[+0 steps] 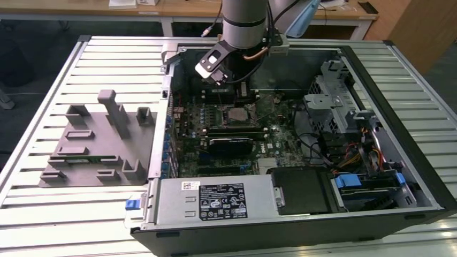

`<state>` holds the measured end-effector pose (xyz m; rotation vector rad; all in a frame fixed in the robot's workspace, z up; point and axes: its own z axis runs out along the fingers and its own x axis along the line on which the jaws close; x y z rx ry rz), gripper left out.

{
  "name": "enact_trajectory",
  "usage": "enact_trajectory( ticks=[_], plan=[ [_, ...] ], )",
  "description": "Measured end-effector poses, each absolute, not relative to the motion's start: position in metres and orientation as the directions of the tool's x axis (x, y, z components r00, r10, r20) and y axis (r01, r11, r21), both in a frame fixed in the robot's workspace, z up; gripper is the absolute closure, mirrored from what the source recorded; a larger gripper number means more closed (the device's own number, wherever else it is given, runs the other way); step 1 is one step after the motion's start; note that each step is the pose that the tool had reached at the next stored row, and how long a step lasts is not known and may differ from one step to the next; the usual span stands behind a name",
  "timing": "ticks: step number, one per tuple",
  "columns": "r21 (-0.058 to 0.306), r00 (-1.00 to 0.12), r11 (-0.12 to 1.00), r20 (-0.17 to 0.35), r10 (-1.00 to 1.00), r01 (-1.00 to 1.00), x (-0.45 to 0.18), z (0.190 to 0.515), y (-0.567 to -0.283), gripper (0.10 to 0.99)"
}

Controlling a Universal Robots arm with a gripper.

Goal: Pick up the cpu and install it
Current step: 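Close the cpu cover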

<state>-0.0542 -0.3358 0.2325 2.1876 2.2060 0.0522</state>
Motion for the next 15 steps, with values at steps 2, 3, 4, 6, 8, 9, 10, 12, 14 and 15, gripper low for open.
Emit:
enact_trajectory(
  ticks=[2,3,4,6,8,9,10,12,14,15],
  plan=[
    [0.048,-0.008,0.008,-0.001,1.000,0.999,-0.0542,0.2325,-0.3358,0.980],
    [0.048,-0.008,0.008,-0.001,1.000,0.999,-0.0542,0.2325,-0.3358,0.980],
    [0.048,-0.008,0.008,-0.001,1.000,0.999,-0.0542,0.2325,-0.3358,0.980],
    [0.048,-0.008,0.008,-0.001,1.000,0.999,-0.0542,0.2325,-0.3358,0.980],
    [0.048,-0.008,0.008,-0.001,1.000,0.999,-0.0542,0.2325,-0.3358,0.980],
    [0.048,-0.008,0.008,-0.001,1.000,0.999,-0.0542,0.2325,-0.3358,0.980],
    [0.048,-0.008,0.008,-0.001,1.000,0.999,-0.0542,0.2325,-0.3358,0.980],
    [0.048,-0.008,0.008,-0.001,1.000,0.999,-0.0542,0.2336,-0.3359,0.980],
    [0.048,-0.008,0.008,-0.001,1.000,0.999,-0.0542,0.2377,-0.3358,0.980],
    [0.048,-0.008,0.008,-0.001,1.000,0.999,-0.0542,0.2397,-0.3358,0.980]
  ],
)
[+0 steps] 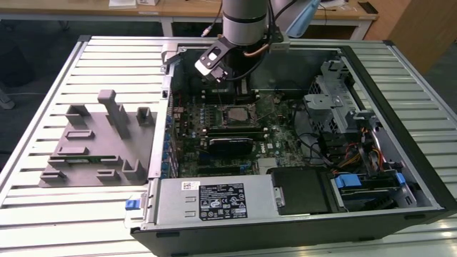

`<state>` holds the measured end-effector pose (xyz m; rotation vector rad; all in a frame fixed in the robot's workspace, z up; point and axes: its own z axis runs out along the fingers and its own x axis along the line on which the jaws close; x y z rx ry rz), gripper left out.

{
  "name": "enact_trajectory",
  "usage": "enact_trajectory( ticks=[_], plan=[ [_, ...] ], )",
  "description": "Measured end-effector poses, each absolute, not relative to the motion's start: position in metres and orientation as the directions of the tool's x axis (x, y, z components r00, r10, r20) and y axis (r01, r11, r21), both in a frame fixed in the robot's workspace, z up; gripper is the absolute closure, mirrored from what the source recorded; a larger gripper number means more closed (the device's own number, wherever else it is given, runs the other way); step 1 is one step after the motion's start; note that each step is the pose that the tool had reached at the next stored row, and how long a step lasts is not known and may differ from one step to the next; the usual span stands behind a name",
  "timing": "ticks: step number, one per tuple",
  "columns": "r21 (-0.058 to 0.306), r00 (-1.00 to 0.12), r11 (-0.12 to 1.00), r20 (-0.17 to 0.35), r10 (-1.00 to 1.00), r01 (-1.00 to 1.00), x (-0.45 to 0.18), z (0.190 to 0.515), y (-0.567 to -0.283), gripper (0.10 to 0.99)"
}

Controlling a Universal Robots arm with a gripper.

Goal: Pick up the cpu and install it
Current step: 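Close the cpu cover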

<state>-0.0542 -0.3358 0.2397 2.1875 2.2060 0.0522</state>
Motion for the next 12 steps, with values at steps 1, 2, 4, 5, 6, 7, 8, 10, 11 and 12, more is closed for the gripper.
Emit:
enact_trajectory(
  ticks=[1,2,4,5,6,7,8,10,11,12],
  plan=[
    [0.048,-0.008,0.008,-0.001,1.000,0.999,-0.0542,0.2414,-0.3358,0.980],
    [0.048,-0.008,0.008,-0.001,1.000,0.999,-0.0542,0.2424,-0.3358,0.980],
    [0.048,-0.008,0.008,-0.001,1.000,0.999,-0.0542,0.2424,-0.3358,0.980],
    [0.048,-0.008,0.008,-0.001,1.000,0.999,-0.0542,0.2425,-0.3358,0.980],
    [0.048,-0.008,0.008,-0.001,1.000,0.999,-0.0541,0.2425,-0.3358,0.980],
    [0.048,-0.008,0.008,-0.001,1.000,0.999,-0.0532,0.2426,-0.3358,0.980],
    [0.048,-0.008,0.008,-0.001,1.000,0.999,-0.0516,0.2426,-0.3358,0.980],
    [0.048,-0.008,0.008,-0.001,1.000,0.999,-0.0481,0.2426,-0.3358,0.980],
    [0.048,-0.008,0.008,-0.001,1.000,0.999,-0.0466,0.2426,-0.3358,0.980],
    [0.048,-0.008,0.008,-0.001,1.000,0.999,-0.0450,0.2426,-0.3358,0.980]
  ],
)
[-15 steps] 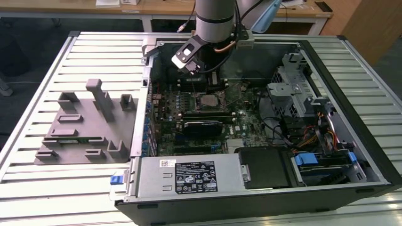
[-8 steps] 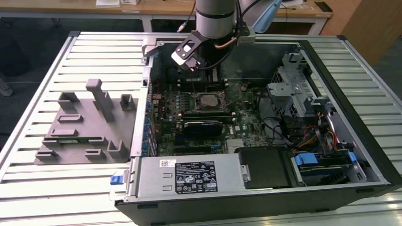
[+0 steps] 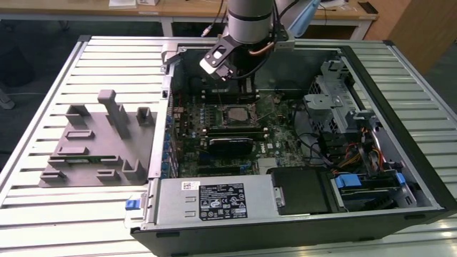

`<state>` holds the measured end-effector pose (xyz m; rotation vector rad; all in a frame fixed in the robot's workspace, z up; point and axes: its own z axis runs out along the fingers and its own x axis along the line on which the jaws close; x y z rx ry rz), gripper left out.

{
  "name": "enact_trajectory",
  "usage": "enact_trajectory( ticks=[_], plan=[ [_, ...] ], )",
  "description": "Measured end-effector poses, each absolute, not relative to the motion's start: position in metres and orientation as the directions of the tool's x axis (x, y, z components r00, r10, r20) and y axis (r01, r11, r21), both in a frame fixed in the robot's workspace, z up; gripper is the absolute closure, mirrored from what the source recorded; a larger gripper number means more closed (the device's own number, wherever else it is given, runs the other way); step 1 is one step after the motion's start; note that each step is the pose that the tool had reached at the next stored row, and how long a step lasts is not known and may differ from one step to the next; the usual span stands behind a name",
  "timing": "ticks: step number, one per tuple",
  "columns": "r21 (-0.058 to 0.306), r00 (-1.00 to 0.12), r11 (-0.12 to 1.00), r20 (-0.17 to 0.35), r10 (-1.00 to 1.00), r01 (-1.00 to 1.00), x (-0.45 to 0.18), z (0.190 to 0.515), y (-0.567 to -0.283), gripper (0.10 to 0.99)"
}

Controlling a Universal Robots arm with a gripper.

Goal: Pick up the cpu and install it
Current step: 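Close the cpu cover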

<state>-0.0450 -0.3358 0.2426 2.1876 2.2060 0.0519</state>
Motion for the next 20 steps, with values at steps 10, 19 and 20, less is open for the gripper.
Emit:
enact_trajectory(
  ticks=[10,19,20],
  plan=[
    [0.048,-0.008,0.008,-0.001,1.000,0.999,-0.044,0.267,-0.336,0.980],
    [0.048,-0.008,0.008,-0.001,1.000,0.999,-0.042,0.268,-0.336,0.980],
    [0.048,-0.008,0.008,-0.001,1.000,0.999,-0.040,0.268,-0.336,0.980]
  ],
)
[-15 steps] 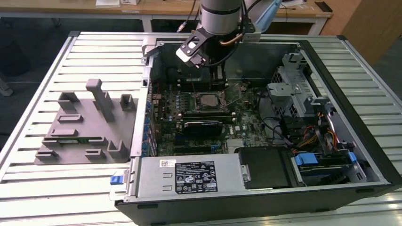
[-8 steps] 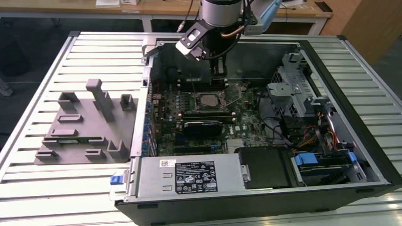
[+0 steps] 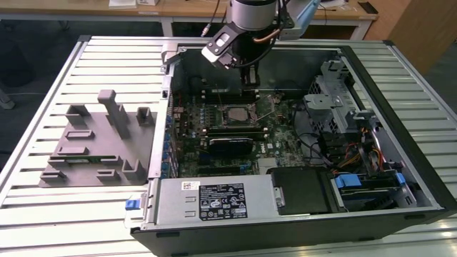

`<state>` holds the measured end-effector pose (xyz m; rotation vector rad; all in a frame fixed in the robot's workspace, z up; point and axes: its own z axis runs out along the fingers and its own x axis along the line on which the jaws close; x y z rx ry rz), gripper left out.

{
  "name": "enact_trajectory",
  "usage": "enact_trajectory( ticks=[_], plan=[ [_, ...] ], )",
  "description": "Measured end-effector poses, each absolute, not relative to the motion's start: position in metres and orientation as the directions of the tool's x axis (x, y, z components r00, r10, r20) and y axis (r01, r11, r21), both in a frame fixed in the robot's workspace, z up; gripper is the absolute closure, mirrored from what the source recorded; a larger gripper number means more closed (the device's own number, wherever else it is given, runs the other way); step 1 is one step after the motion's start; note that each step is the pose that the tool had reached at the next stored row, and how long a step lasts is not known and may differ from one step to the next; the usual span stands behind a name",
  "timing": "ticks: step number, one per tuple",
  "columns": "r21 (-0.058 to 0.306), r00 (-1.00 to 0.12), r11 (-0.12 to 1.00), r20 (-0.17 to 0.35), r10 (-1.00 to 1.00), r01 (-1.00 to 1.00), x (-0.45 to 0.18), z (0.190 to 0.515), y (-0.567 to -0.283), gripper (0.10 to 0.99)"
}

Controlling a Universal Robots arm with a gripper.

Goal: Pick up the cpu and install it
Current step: 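Close the cpu cover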

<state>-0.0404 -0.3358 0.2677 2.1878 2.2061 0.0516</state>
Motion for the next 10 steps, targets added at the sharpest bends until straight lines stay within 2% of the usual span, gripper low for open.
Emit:
enact_trajectory(
  ticks=[10],
  plan=[
    [0.048,-0.008,0.008,-0.001,1.000,0.999,-0.029,0.268,-0.336,0.980]
  ],
)
